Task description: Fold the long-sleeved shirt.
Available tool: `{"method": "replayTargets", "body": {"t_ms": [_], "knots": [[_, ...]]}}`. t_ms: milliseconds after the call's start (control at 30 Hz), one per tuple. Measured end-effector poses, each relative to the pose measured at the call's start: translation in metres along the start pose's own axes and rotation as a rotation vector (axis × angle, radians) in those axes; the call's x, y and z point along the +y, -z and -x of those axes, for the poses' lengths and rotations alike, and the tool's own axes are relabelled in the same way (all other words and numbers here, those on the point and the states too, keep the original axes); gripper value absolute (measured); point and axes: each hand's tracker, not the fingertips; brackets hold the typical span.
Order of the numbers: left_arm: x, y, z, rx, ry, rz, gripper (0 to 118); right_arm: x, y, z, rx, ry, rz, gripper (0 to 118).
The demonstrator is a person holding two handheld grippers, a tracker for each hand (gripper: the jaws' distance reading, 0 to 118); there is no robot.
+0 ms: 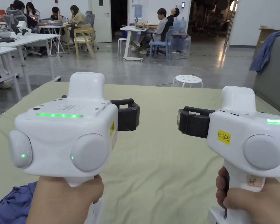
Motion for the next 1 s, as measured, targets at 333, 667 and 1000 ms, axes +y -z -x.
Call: {"method": "replayTargets", "body": {"t_ms": [333,667,1000], "knots": [[0.001,-0.001,0.000,-0.001,-0.004,-0.005,111,0.003,-0.002,0.000,0.002,-0.002,-0.012,115],[-0.003,0.001,0.002,-0.052,0.016,-0.047,105,0.004,-0.002,0.004,-0.019,-0.005,-0.027,108],[-0.011,0.022,0.024,-0.149,-0.042,0.000,0,-0.004,0.010,0.006,0.008,-0.024,-0.079,0]]}}
